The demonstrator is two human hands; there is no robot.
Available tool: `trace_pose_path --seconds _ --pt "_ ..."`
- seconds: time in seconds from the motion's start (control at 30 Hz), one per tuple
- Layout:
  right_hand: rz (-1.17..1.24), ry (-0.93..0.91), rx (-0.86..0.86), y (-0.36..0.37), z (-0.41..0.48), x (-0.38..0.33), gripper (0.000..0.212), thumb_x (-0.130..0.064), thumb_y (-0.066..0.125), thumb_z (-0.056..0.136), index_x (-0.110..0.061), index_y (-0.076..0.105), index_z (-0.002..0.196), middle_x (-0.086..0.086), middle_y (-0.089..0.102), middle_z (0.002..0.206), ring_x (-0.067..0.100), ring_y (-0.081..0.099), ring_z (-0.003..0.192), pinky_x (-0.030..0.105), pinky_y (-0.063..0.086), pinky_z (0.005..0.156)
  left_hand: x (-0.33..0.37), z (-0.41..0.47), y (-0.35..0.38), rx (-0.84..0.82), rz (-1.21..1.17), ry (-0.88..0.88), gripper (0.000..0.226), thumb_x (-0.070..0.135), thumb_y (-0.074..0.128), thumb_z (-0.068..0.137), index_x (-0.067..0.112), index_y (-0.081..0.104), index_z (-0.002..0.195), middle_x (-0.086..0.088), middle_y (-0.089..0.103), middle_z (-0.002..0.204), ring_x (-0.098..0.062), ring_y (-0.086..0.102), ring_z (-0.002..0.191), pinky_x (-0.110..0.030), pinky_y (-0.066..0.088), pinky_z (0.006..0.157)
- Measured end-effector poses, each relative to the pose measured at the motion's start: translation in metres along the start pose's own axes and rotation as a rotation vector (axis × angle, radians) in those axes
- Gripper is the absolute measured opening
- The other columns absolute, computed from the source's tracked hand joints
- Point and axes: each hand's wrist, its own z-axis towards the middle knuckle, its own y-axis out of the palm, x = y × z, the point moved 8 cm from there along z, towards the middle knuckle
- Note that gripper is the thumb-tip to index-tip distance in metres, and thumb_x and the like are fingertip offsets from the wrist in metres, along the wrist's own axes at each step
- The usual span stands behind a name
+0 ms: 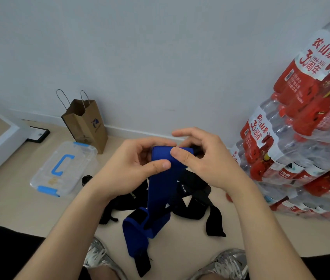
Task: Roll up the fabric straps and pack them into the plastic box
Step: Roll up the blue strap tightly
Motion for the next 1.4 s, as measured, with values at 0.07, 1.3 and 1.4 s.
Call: trace_pose_path --seconds 0.07,1.3,1.4 --pt "0.006 0.043 -0.064 0.004 -0.001 0.002 0.027 -0.059 0.072 0.092 -0.042 0.077 0.111 -0.02 0.076 0.083 0.001 0.071 0.074 0.024 0.053 0.069 -0.001 0.0 -0.006 0.043 -0.039 0.008 0.041 0.003 0.079 0.093 0.011 0.073 0.132 -0.011 0.08 0.119 -0.031 0.077 0.112 -0.041 0.065 0.093" --pt "0.023 -0.078 0.194 -0.001 -0.004 -0.012 0.038 -0.034 0.097 0.074 -0.046 0.076 0.104 0.0 0.072 0.08 0.023 0.069 0.072 0.041 0.059 0.066 -0.009 0.005 -0.01 0.085 0.067 0.054 0.033 0.026 0.073 0.1 0.02 0.064 0.131 -0.003 0.075 0.118 -0.021 0.076 0.104 -0.037 0.065 0.081" --pt "0.098 -0.066 0.093 0.0 -0.001 -0.01 0.035 -0.027 0.084 0.085 -0.047 0.077 0.113 -0.005 0.077 0.088 0.021 0.069 0.069 0.031 0.057 0.063 -0.005 0.007 -0.02 0.153 0.046 0.113 0.034 0.018 0.077 0.097 0.026 0.069 0.13 -0.001 0.075 0.12 -0.022 0.076 0.105 -0.041 0.066 0.086"
